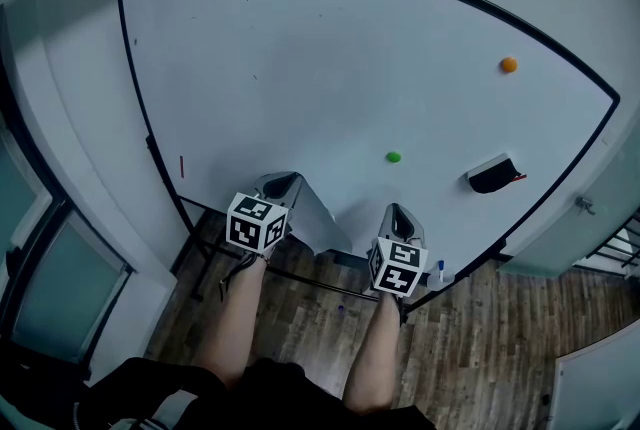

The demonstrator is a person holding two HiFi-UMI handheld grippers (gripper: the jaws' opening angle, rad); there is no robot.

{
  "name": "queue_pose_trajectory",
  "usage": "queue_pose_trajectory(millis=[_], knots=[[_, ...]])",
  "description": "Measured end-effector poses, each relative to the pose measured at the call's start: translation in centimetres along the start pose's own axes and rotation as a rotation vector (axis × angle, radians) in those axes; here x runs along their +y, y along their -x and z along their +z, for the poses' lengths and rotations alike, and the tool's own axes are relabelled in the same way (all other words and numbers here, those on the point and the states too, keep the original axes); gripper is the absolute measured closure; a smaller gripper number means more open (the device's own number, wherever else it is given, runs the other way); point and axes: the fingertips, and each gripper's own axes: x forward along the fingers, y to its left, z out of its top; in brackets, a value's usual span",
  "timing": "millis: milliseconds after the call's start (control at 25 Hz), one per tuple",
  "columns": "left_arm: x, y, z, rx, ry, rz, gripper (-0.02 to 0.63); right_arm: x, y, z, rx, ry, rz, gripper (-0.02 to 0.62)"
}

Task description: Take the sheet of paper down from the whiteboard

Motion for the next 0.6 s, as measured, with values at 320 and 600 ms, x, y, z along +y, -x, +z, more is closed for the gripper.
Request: queue_pose_trajectory(millis=[320,600], knots=[[0.14,-0.06,0.05,0.005,-0.011,-0.003,0.589,0.21,-0.19,0.01,0.001,0.001,0.003,0.572],[0.10,0.05,0.39,0.007,-0.019,-0.008,0.589,0.31,-0.05,0.41,-0.009,0.005,0.002,0.571]])
